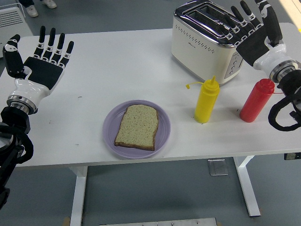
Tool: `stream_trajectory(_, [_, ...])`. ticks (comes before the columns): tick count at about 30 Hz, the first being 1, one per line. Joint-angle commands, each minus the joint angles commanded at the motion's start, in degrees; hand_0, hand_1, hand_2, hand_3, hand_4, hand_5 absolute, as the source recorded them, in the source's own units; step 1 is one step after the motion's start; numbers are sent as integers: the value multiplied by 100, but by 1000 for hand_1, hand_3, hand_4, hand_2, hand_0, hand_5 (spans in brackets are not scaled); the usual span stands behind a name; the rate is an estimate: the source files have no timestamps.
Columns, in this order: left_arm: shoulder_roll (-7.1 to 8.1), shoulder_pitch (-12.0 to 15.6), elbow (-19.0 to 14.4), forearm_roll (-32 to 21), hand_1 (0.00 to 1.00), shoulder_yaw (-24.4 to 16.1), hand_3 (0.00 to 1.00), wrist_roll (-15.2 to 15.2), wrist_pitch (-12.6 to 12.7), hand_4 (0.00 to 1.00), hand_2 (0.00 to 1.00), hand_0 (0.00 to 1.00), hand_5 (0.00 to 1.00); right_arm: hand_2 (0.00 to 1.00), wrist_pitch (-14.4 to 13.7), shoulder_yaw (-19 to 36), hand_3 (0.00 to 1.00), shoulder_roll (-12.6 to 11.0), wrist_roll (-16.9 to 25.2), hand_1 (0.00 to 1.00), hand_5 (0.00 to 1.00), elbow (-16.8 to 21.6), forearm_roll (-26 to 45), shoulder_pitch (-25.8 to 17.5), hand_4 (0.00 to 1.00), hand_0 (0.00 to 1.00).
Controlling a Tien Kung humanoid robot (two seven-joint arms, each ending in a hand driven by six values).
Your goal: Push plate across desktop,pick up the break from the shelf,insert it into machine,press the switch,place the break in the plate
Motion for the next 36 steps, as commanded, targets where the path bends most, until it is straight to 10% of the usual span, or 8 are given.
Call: stream_trajectory(36, [-5,10,61,-259,749,176,693,123,-15,635,722,819,998,666,-40,211,644,247,-89,716,476,237,-44,-408,717,787])
